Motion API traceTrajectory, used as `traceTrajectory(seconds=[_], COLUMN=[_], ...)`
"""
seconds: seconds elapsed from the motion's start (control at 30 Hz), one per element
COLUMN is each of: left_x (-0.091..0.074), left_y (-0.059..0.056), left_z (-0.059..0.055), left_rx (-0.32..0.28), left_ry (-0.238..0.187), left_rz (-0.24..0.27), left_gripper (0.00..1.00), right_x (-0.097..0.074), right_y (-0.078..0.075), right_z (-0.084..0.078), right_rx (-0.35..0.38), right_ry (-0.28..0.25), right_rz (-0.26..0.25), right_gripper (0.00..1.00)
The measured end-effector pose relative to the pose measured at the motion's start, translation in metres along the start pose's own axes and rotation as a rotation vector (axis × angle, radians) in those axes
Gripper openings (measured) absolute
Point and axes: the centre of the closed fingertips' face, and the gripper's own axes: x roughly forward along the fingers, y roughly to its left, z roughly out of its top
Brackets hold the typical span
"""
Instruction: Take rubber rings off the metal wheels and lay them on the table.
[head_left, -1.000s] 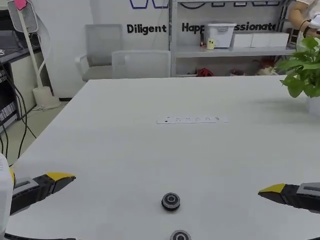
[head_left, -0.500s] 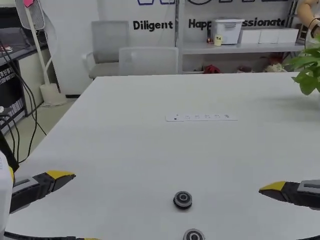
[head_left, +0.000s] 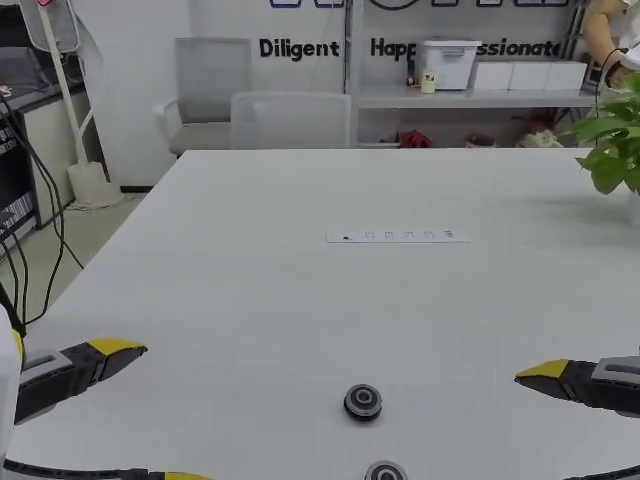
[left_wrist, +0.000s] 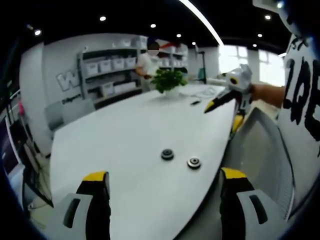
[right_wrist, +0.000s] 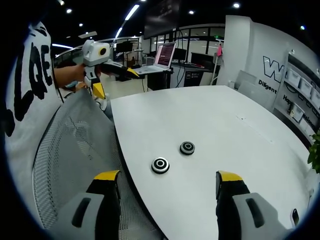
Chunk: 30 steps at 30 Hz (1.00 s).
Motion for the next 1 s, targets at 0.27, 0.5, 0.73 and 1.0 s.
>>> traceTrajectory(seconds=[0.27,0.5,0.73,1.0], left_x=[0.0038,0.0078,0.0084,0.0096], left_y=[-0.0061,-0.0091,-0.0077,-0.0053], left_z=[0.0000,0.0009,0.0024,0.0032], left_rx=[0.003,0.006,0.014,0.023], left_ry=[0.001,-0.004,-0.004,-0.001], left_rz=[-0.017,-0.032,-0.038,-0.047], left_gripper=[0.92,0.92,0.92,0.92], right_x=[-0.0036,-0.0058,-0.0061,-0.0041], right_y=[0.0013,0.0007,-0.0001,0.0005], right_z=[-0.0062,-0.0079,-0.0079,-0.0042], right_rx=[0.010,0.010,0.015,0.014], right_ry=[0.012,0.017,0.014,0.015], right_rz=[-0.009,-0.014,-0.017,-0.012], right_gripper=[0.75,0.75,0.74,0.73])
